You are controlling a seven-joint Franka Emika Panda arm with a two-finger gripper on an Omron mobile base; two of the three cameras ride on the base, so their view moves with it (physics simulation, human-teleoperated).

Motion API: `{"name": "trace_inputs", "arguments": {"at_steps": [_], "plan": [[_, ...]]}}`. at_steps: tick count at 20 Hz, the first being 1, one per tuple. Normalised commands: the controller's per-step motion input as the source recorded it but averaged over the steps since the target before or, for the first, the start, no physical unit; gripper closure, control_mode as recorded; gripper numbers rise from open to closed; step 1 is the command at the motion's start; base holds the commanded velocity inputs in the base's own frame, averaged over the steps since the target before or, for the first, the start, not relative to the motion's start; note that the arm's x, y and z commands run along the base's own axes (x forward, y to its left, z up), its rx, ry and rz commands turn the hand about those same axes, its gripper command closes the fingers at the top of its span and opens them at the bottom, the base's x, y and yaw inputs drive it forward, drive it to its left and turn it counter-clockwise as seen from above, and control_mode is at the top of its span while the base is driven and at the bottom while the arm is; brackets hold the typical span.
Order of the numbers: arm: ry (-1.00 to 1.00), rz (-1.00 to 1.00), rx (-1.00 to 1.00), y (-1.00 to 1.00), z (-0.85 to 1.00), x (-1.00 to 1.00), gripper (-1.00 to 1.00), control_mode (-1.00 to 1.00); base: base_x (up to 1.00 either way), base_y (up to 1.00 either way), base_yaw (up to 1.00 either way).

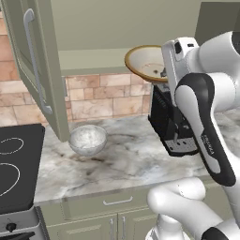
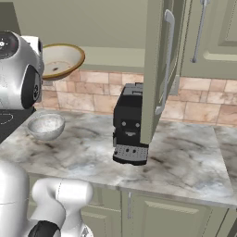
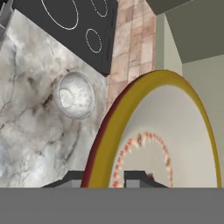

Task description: Open the cabinet. Pick the bowls from the counter and place them in the cabinet. Then close the cabinet.

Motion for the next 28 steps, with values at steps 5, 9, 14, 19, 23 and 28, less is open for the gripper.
{"name": "trace_inputs", "arguments": {"at_steps": [5,9,14,19,23,28], "plan": [[0.01,0.00,0.00,0.00,0.14,0.23,1.00,-1.00,0.00,0.00,0.00],[0.06,0.00,0.00,0.00,0.20,0.25,1.00,-1.00,0.00,0.00,0.00],[0.06,0.00,0.00,0.00,0.12,0.34,1.00,-1.00,0.00,0.00,0.00],[0.02,0.00,0.00,0.00,0.00,0.42,1.00,-1.00,0.00,0.00,0.00],[0.00,0.00,0.00,0.02,-0.21,0.54,1.00,-1.00,0.00,0.00,0.00],[0.00,0.00,-0.01,0.04,-0.26,0.56,1.00,-1.00,0.00,0.00,0.00]]}}
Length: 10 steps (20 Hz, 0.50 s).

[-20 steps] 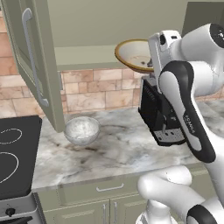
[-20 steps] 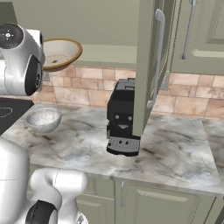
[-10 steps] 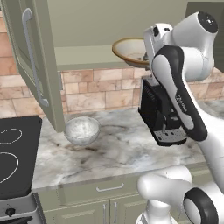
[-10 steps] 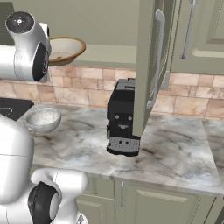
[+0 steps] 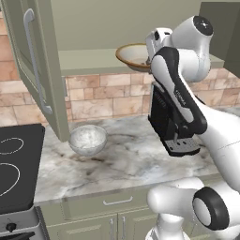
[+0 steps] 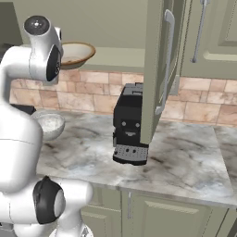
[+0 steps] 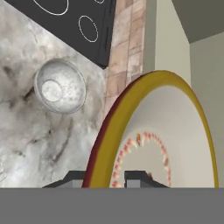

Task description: Open the cabinet. Pick the bowls from the counter and place them in the cabinet. Then close the cabinet.

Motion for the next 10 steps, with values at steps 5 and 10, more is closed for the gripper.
{"name": "trace_inputs", "arguments": {"at_steps": [5,10], "plan": [[0.00,0.00,0.00,0.04,-0.05,0.52,1.00,-1.00,0.00,0.00,0.00],[0.00,0.00,0.00,0.00,0.00,0.47,1.00,-1.00,0.00,0.00,0.00]]}}
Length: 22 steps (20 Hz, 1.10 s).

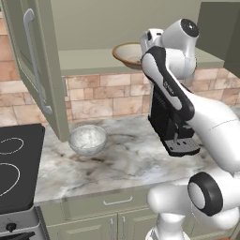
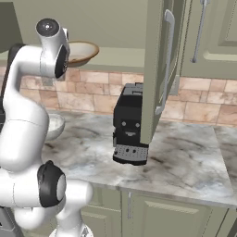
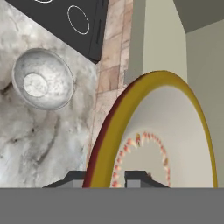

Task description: Open the cabinet. Pick the bowls from the counter and place them in the cabinet. Then close the cabinet.

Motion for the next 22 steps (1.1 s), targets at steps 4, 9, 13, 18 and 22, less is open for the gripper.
{"name": "trace_inputs", "arguments": {"at_steps": [4,9,13,18,22], "plan": [[0.00,0.00,0.00,0.01,0.00,0.47,1.00,-1.00,0.00,0.00,0.00],[0.00,0.00,0.00,0.03,0.00,0.47,1.00,-1.00,0.00,0.00,0.00],[0.00,0.00,0.00,0.04,0.00,0.47,1.00,-1.00,0.00,0.00,0.00],[0.00,0.00,0.00,0.01,0.00,0.49,1.00,-1.00,0.00,0.00,0.00],[0.00,0.00,0.00,0.02,0.00,0.47,1.00,-1.00,0.00,0.00,0.00]]}}
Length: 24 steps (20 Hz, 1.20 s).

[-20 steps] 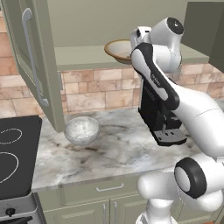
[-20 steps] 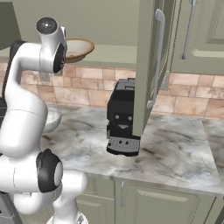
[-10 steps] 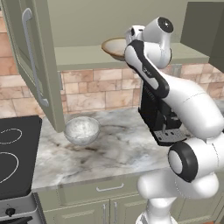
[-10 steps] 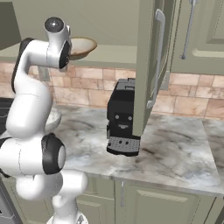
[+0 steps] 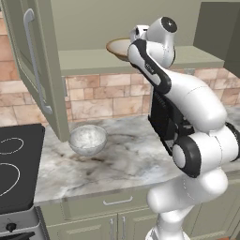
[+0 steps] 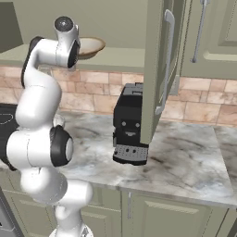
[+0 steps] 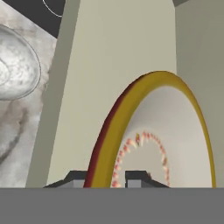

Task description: Open the cabinet. Pick the bowls from the counter and place them in the cabinet. Then close the cabinet.

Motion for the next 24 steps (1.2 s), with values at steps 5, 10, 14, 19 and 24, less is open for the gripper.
{"name": "trace_inputs", "arguments": {"at_steps": [5,10,14,19,24], "plan": [[0.00,0.00,0.00,0.03,-0.02,0.45,1.00,-1.00,0.00,0.00,0.00],[0.00,0.00,0.00,0.06,-0.02,0.40,-1.00,-1.00,0.00,0.00,0.00],[-0.01,0.00,-0.02,0.08,0.00,0.06,-1.00,-1.00,0.00,0.00,0.00],[-0.10,0.00,-0.06,0.20,0.00,-0.01,-1.00,-1.00,0.00,0.00,0.00],[-0.16,0.00,-0.10,0.30,-0.01,-0.35,-1.00,-1.00,0.00,0.00,0.00]]}}
